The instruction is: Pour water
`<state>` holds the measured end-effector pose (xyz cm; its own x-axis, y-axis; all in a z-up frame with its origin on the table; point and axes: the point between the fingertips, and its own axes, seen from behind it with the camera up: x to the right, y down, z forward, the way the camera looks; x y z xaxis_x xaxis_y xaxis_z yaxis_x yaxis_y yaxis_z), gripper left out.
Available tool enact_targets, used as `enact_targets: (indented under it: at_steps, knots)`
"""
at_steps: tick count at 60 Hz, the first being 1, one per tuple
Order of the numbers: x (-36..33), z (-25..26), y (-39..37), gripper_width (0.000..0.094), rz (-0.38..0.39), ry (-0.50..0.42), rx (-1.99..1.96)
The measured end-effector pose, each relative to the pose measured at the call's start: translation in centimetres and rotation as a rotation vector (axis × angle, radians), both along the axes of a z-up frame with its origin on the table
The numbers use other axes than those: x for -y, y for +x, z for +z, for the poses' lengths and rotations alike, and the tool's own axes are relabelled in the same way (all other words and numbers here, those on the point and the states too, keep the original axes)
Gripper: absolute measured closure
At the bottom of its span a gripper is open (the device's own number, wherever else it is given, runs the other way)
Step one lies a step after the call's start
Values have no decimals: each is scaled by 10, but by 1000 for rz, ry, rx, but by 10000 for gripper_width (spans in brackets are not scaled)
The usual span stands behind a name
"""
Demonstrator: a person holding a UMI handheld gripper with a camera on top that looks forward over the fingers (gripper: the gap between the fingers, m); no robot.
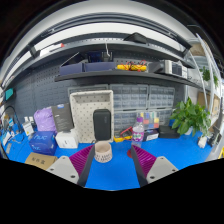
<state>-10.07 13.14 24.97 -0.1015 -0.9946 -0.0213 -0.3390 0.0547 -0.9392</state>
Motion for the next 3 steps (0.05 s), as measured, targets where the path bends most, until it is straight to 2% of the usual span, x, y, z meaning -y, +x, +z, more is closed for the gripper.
enact_targets:
  at_steps: [3]
  knots:
    - [3, -1, -2, 211, -10, -9, -2]
